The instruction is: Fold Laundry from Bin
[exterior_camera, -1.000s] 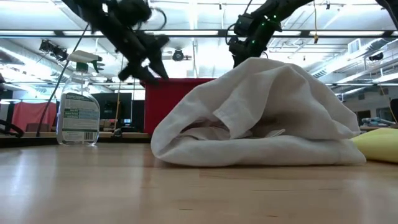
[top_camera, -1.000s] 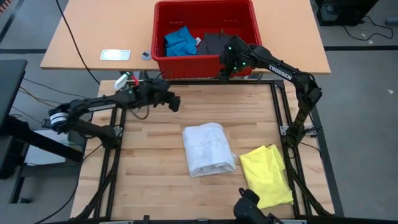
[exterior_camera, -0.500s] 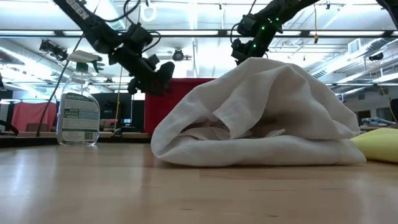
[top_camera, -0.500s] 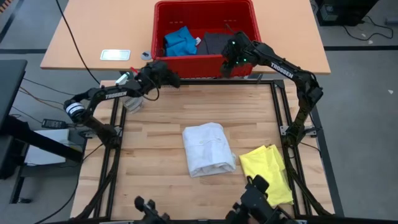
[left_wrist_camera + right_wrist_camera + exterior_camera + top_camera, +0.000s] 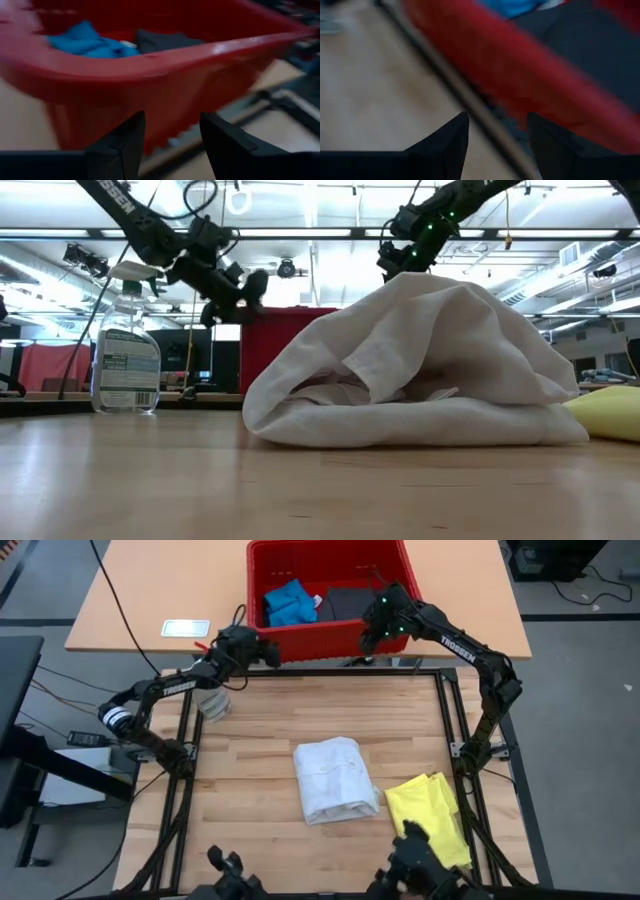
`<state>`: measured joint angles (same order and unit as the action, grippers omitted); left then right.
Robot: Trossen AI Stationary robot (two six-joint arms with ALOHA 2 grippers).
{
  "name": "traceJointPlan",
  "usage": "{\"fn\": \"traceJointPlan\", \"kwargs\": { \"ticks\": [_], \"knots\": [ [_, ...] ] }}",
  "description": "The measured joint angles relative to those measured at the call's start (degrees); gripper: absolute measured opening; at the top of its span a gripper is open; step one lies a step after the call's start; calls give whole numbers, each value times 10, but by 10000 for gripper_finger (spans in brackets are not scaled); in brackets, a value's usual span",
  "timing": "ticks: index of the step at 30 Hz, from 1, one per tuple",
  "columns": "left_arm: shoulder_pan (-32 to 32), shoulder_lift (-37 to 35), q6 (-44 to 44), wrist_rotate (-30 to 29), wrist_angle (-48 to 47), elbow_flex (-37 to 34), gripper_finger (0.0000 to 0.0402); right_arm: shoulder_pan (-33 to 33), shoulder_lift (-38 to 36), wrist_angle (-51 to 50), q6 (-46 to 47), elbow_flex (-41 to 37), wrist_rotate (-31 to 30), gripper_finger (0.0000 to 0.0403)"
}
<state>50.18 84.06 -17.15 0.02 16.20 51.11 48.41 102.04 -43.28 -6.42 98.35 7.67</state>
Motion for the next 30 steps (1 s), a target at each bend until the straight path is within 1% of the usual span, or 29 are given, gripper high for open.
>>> {"fn": "traceJointPlan", "kwargs": {
  "ticks": [3,5,8,10,12,15,18,22,24,26,28,30],
  "knots": [
    [-16,-39,-10,47,-38,0,194,-28,-3,-42,48,0,51,205],
    [-31,-76,-12,64,-98,0,194,-57,-3,-77,77,0,54,205],
    [-66,-135,-4,81,-204,0,194,-110,-5,-128,129,0,40,205],
    [-103,-170,-3,83,-276,0,194,-147,-5,-148,174,0,40,205],
    [-151,-198,-2,85,-337,0,194,-184,-5,-145,215,-10,40,205],
    [-241,-221,-4,73,-397,-5,194,-231,-6,-128,279,-38,40,205],
    [-338,-248,-49,49,-383,-58,194,-272,-6,-98,360,-91,40,205],
    [-464,-294,-157,18,-319,-158,194,-339,-5,-74,469,-171,38,205],
    [-527,-314,-214,-16,-288,-199,194,-373,-5,-68,510,-203,27,205],
    [-587,-326,-262,-65,-271,-231,194,-401,-5,-50,548,-231,9,205],
    [-635,-329,-295,-109,-260,-249,194,-421,-5,-35,581,-256,-9,205],
    [-669,-326,-316,-139,-262,-256,194,-434,-5,-7,599,-280,-22,205]
  ]
}}
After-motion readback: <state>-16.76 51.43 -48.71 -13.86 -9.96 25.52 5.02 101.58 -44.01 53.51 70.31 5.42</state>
